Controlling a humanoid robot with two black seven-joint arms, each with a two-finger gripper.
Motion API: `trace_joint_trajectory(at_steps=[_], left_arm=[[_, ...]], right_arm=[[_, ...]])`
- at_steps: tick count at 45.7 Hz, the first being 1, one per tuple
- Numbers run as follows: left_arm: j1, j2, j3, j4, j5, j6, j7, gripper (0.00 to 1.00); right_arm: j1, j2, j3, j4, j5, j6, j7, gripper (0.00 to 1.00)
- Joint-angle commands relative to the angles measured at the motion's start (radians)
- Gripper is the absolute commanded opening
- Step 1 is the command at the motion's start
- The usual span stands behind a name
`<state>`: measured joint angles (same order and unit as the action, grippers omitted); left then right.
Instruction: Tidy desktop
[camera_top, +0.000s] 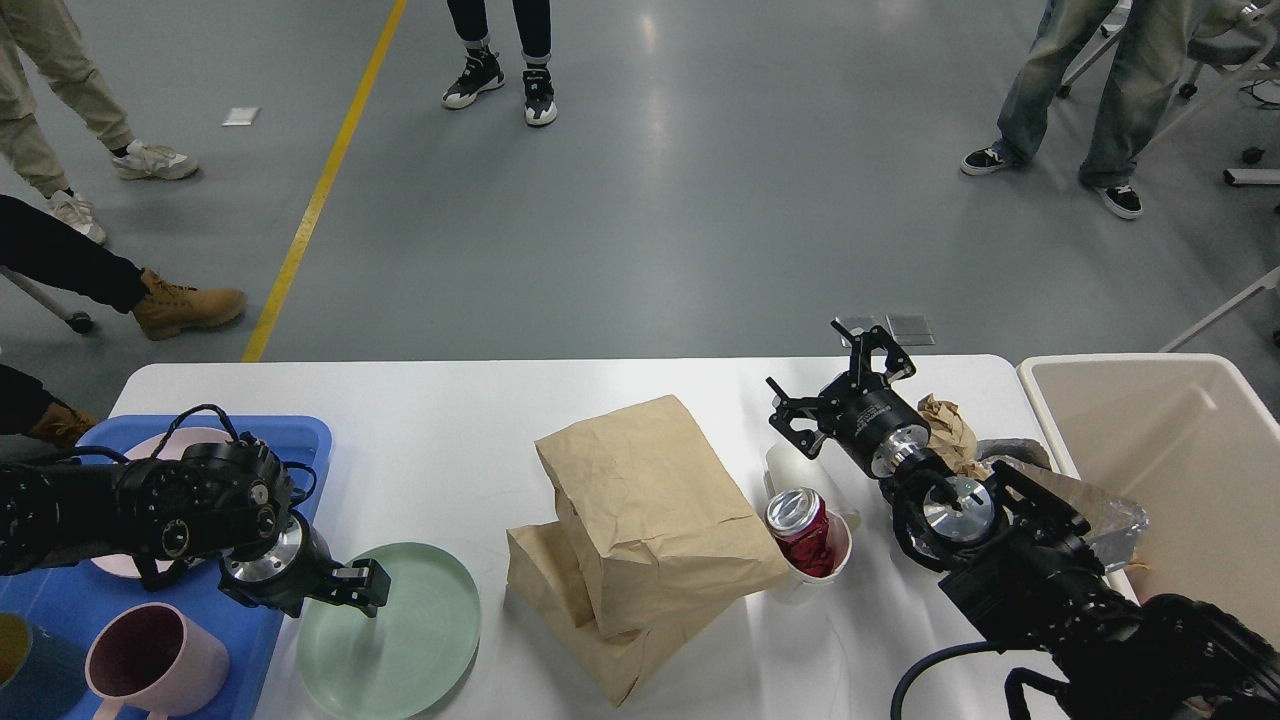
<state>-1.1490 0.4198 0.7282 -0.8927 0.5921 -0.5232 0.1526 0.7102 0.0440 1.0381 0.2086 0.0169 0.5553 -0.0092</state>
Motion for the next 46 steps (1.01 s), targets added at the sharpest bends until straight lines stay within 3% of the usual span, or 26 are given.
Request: trace_joint_trajectory(at_steps=[1, 13, 23, 30, 39, 46], left_arm=[[0.002, -0.001, -0.003, 0.0, -0.002, -0.008, 0.036, 0.48], [0.002, -0.001, -0.004, 0.0, -0.005, -0.012, 0.09, 0.28], [0.006, -0.003, -0.019, 0.0, -0.006, -0.021, 0.124, 0.18], [0.008, -0.01, -0.05, 0.0, -0.017, -0.078, 0.174, 0.01], [0.018, -0.01, -0.089, 0.001, -0.02, -0.089, 0.232, 0.0], [0.02, -0.01, -0.09, 0.001, -0.02, -0.092, 0.248, 0.0]], right_arm=[[0.0, -0.001, -0.001, 0.0, 0.0, 0.0, 0.0, 1.0], [0.0, -0.001, -0.001, 0.0, 0.0, 0.0, 0.0, 1.0], [0.0, -0.001, 0.0, 0.0, 0.0, 0.0, 0.0, 1.0], [0.0, 0.0, 0.0, 0.0, 0.0, 0.0, 0.0, 1.0], [0.0, 0.0, -0.001, 0.0, 0.0, 0.0, 0.0, 1.0], [0.0, -0.001, 0.0, 0.0, 0.0, 0.0, 0.0, 1.0]])
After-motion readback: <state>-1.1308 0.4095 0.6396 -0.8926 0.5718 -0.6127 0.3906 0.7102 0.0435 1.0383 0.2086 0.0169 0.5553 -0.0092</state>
